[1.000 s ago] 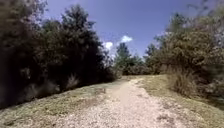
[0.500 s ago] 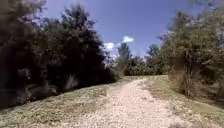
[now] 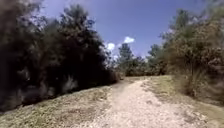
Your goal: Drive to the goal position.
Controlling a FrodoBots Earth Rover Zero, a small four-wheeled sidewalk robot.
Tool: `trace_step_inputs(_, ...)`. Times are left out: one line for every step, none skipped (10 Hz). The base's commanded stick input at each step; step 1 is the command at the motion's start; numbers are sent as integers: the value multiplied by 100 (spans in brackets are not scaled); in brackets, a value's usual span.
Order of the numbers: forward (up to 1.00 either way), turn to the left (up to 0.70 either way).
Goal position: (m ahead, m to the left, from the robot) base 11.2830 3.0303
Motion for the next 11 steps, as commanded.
trace_step_inputs(50, 0)
trace_step_inputs(50, 0)
trace_step_inputs(50, 0)
trace_step_inputs(50, 0)
trace_step_inputs(50, 0)
trace_step_inputs(50, 0)
trace_step_inputs(50, 0)
trace_step_inputs(50, 0)
trace_step_inputs(50, 0)
trace_step_inputs(50, 0)
trace_step_inputs(50, 0)
